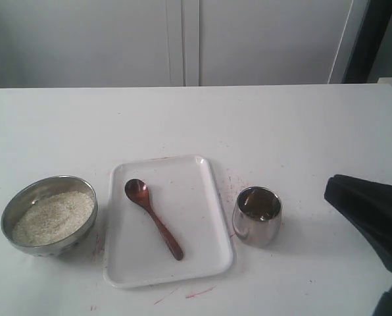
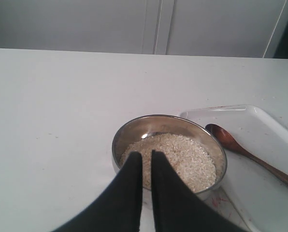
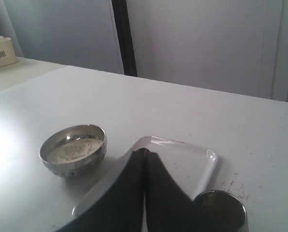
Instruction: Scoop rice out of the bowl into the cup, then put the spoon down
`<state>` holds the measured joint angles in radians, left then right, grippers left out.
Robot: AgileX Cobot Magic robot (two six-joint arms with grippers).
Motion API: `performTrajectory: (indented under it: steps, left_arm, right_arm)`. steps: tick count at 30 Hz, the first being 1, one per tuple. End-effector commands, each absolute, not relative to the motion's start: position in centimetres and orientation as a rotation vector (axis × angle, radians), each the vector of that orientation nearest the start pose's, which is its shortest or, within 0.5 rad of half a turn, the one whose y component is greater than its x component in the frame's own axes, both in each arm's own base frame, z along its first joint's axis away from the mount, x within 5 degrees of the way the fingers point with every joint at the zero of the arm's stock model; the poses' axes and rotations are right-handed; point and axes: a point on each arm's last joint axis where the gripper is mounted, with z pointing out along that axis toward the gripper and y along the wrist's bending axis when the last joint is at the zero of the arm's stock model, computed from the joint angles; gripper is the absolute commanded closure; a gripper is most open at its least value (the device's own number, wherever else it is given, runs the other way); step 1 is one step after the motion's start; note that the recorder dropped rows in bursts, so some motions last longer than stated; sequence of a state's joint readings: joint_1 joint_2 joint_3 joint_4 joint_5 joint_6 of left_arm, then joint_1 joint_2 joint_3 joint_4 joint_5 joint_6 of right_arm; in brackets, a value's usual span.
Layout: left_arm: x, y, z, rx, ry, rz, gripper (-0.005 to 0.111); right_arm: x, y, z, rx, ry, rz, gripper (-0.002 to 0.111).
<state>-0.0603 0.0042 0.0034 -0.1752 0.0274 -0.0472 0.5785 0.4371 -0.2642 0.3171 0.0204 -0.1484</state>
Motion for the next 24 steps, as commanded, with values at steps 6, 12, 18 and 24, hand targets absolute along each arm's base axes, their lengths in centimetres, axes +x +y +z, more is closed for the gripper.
performTrajectory:
  steps: [6, 12, 18, 24]
  left_arm:
    - [5.6, -0.4, 21.1, -0.126, 1.506, -0.241, 0.092]
    - [5.6, -0.4, 21.1, -0.126, 1.506, -0.241, 0.092]
    - [5.6, -0.4, 21.1, -0.126, 1.506, -0.241, 0.092]
    - [5.6, -0.4, 21.1, -0.126, 1.506, -0.241, 0.092]
  right_arm:
    - [7.9, 4.9, 24.5, -0.291, 1.641, 0.581, 0.108]
    - [7.8, 4.7, 22.5, -0.305, 1.646, 0.537, 0.108]
    - [7.7, 4.3, 20.7, -0.281, 1.628, 0.514, 0.108]
    - [7.7, 4.3, 20.7, -0.296, 1.621, 0.498, 0.108]
